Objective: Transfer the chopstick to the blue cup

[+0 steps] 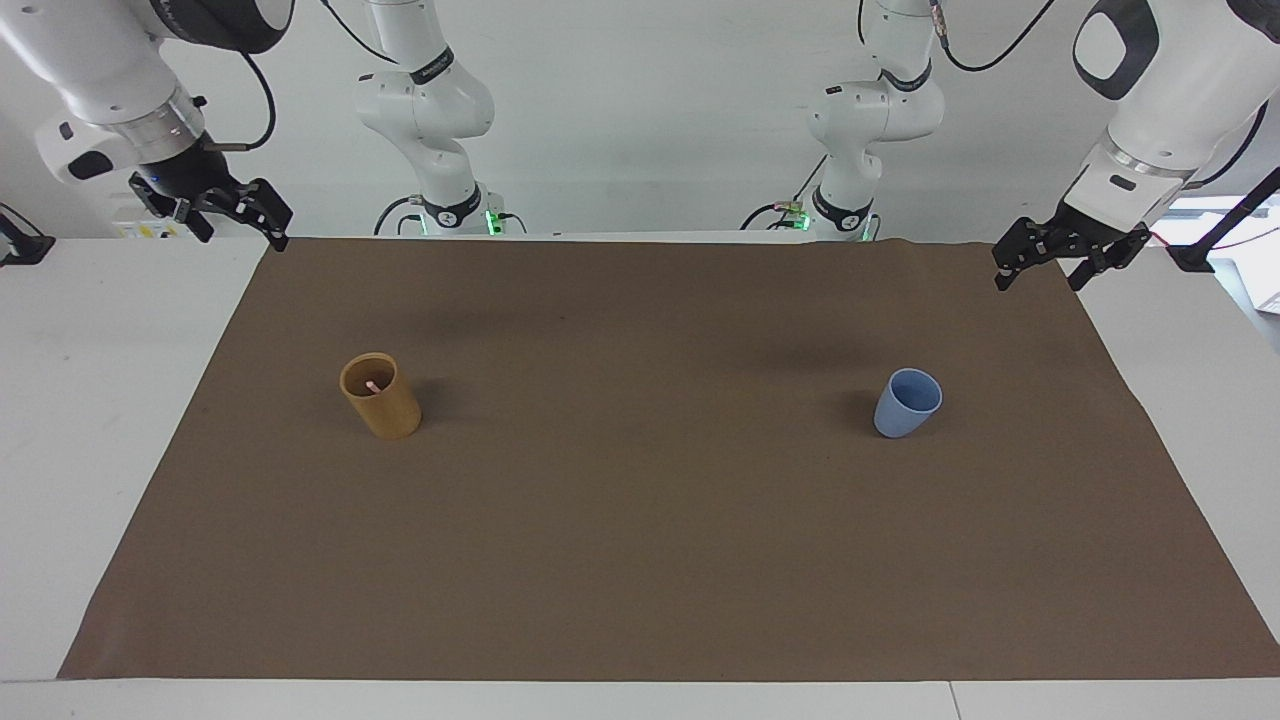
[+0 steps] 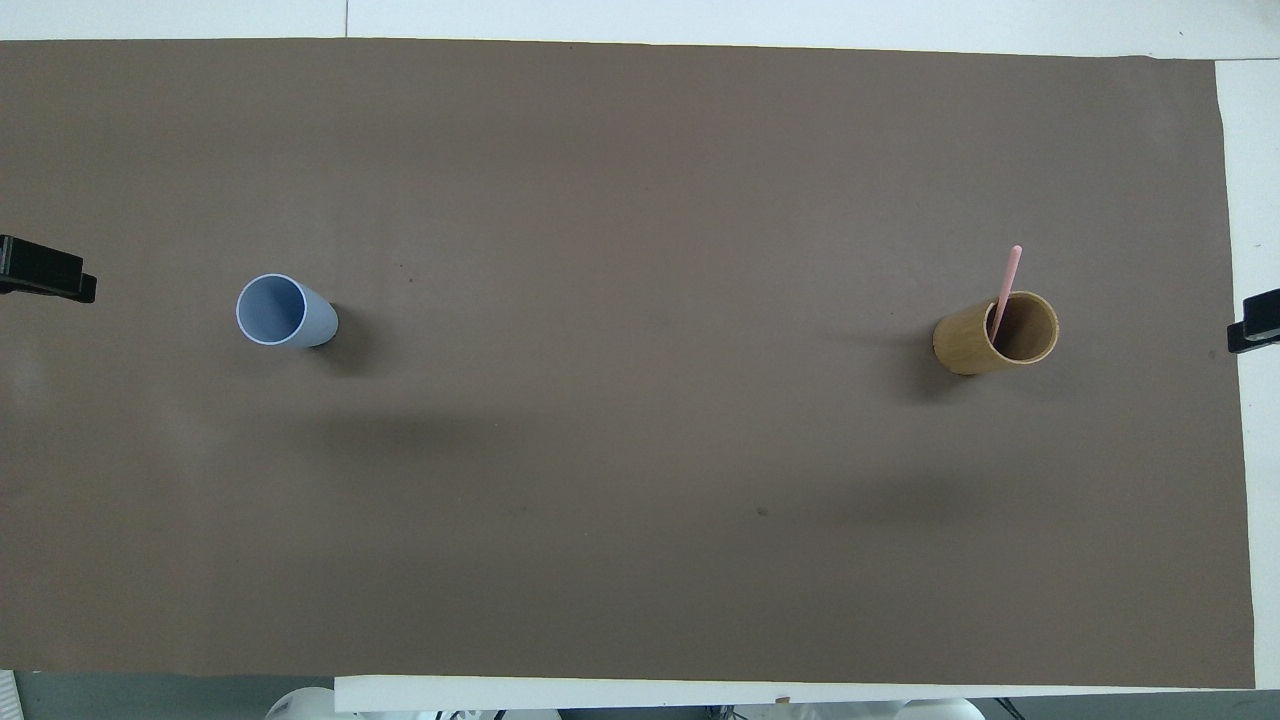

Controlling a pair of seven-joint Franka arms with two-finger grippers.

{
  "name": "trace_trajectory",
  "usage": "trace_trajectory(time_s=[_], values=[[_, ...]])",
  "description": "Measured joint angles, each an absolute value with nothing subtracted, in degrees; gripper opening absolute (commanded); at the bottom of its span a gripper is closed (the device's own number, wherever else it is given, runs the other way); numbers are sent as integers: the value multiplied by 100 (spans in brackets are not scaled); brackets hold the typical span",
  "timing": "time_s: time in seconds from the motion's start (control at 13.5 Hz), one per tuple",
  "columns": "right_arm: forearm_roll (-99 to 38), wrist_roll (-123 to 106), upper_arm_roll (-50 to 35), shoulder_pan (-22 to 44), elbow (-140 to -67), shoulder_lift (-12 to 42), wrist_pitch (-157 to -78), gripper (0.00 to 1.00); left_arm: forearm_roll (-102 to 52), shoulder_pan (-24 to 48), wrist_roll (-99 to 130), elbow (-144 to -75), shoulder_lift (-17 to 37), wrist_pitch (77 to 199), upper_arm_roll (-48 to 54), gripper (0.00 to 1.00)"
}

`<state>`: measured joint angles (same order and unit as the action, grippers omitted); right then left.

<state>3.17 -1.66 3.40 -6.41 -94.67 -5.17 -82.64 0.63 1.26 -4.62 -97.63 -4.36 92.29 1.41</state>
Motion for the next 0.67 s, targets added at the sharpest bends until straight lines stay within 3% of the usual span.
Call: trace_trajectory(time_s=[0.67], values=[[317,-225,339,-640,-9496,-517,-8264,100,63,126,-462,-9763,-436,9229,141,100]])
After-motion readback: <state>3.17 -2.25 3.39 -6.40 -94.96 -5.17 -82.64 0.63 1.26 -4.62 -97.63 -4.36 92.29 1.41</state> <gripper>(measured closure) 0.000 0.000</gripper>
